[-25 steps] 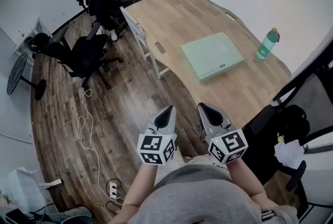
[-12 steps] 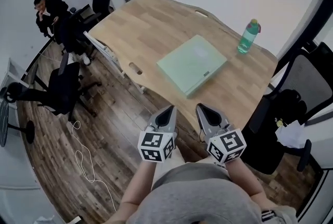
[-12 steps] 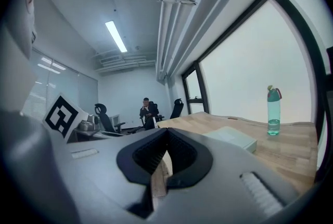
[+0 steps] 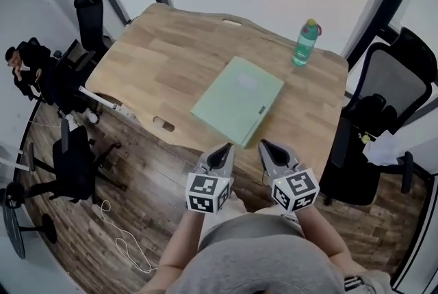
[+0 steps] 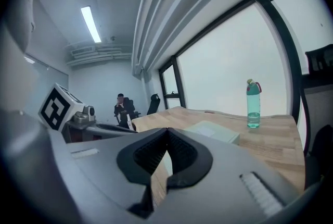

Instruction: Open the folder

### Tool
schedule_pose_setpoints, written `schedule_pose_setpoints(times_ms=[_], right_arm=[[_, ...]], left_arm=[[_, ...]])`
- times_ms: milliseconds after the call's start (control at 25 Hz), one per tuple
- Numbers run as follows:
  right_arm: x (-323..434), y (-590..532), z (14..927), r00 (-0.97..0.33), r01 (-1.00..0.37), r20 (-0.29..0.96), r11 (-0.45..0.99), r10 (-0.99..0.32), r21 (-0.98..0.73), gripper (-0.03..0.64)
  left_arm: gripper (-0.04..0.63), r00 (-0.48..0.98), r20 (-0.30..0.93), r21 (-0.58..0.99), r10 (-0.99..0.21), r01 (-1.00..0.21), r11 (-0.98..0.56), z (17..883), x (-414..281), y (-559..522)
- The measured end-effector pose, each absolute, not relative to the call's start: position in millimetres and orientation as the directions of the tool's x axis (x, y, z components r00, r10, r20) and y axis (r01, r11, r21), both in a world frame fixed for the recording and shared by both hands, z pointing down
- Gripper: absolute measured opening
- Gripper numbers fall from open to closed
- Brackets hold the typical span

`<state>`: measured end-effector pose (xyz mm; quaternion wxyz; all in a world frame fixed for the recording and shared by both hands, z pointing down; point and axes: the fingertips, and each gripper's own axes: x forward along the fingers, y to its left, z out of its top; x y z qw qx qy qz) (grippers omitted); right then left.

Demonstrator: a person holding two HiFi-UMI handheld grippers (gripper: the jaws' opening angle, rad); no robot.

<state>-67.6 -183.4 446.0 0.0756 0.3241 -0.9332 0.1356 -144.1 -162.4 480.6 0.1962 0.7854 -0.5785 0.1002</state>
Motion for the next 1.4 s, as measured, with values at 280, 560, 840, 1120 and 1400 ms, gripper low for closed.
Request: schedule_pose_setpoints(times_ms=[280, 560, 840, 1120, 1400], right_arm=[[-74, -208, 469, -0.686, -0.727, 0.271, 0.654, -0.676, -0.209, 0.000], [-80, -226, 500, -0.615, -0.788, 0.316, 0.578, -0.723, -0.211, 0.000], [-83, -236, 540, -0.562, -0.825, 0.408, 0.525, -0.720, -0.208, 0.000], [-91, -242, 577, -0.537, -0.835, 0.491, 0.516, -0.686, -0.191, 0.000], [-97, -246, 609, -0.521, -0.840, 0.557, 0.505, -0.647, -0.199, 0.000]], left_arm=[[0.017, 0.437, 0.418, 0.199, -0.796, -0.899, -0.390, 499, -156, -191], [0.072, 0.548, 0.480, 0.151, -0.685, -0.821, -0.551, 526, -159, -209], [0.187, 0.618, 0.580, 0.050, -0.531, -0.677, -0.734, 561, -151, -218], [0.252, 0.651, 0.647, 0.044, -0.397, -0.551, -0.834, 591, -142, -214], [0.307, 0.607, 0.721, -0.048, -0.335, -0.437, -0.898, 622, -142, -208]])
